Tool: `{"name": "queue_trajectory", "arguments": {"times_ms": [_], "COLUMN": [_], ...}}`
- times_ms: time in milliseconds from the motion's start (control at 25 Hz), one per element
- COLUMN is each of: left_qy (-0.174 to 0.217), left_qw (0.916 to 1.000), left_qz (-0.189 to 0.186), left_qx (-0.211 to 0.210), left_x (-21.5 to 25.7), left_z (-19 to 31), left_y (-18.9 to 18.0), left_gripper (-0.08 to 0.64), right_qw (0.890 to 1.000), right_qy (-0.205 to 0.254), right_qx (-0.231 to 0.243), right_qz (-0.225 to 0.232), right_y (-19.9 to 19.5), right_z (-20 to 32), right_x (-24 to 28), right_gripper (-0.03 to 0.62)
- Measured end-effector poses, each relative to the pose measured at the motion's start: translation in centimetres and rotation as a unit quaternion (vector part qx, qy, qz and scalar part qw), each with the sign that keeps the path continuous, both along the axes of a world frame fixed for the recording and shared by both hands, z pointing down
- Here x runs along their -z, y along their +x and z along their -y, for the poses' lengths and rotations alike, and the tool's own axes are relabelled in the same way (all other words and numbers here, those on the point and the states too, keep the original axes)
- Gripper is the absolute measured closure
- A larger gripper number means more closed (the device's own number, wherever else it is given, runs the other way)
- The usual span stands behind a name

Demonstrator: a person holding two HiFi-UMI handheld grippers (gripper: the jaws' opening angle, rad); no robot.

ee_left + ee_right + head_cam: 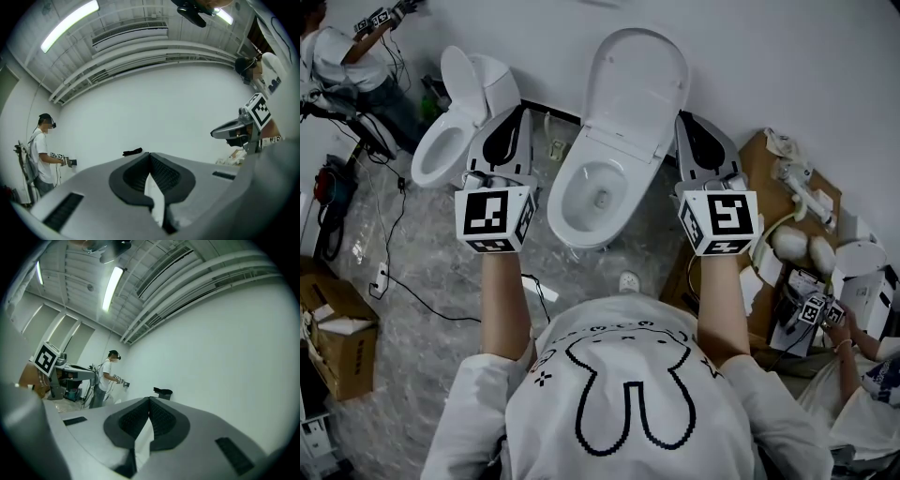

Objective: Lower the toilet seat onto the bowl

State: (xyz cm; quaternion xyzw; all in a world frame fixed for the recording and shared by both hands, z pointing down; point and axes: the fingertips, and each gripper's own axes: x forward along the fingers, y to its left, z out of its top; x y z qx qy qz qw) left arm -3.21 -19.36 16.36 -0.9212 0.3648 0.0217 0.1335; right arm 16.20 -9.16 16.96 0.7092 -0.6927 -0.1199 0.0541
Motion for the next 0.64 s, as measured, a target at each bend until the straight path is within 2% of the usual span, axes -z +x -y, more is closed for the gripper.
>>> {"name": "queue_trajectory", "arguments": {"times_ms": [640], "left_qy": [0.013], "left_qw": [0.9997], "left_qz": [-0.017], "left_qx": [0.011], "left_x": [2.0], "left_z": [0.7], "left_y": [-1.2], "left_gripper": [0.551], "right_qw": [1.000], "right_qy": [0.018], "right_qx": [-0.016], "right_qz": [-0.018], "right_y": [1.1], "right_z": [-0.7], "right_x": [2.1], "right_gripper": [0.566]}}
